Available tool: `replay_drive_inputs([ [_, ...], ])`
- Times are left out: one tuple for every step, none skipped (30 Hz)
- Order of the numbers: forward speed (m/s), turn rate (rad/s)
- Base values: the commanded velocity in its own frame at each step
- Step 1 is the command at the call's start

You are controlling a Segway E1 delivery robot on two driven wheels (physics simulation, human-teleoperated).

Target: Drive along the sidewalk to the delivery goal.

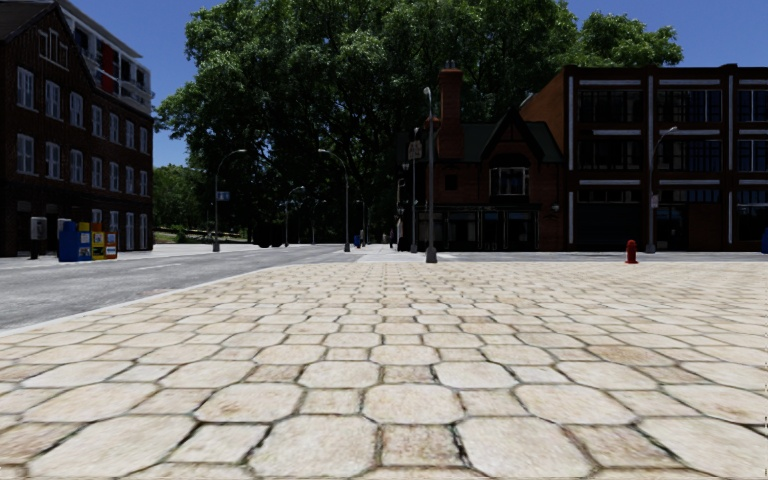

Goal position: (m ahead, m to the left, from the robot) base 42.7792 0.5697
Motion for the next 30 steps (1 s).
replay_drive_inputs([
  [2.0,0.0],
  [2.0,0.0],
  [2.0,0.0],
  [2.0,0.0],
  [2.0,0.0],
  [2.0,0.0],
  [2.0,0.0],
  [2.0,0.0],
  [2.0,0.0],
  [2.0,0.0],
  [2.0,0.0],
  [2.0,0.0],
  [2.0,0.0],
  [2.0,0.0],
  [2.0,0.0],
  [2.0,0.0],
  [2.0,0.0],
  [2.0,0.0],
  [2.0,0.0],
  [2.0,0.0],
  [2.0,0.0],
  [2.0,0.0],
  [2.0,0.0],
  [2.0,0.0],
  [2.0,0.0],
  [2.0,0.0],
  [2.0,0.0],
  [2.0,0.0],
  [2.0,0.0],
  [2.0,0.0],
])
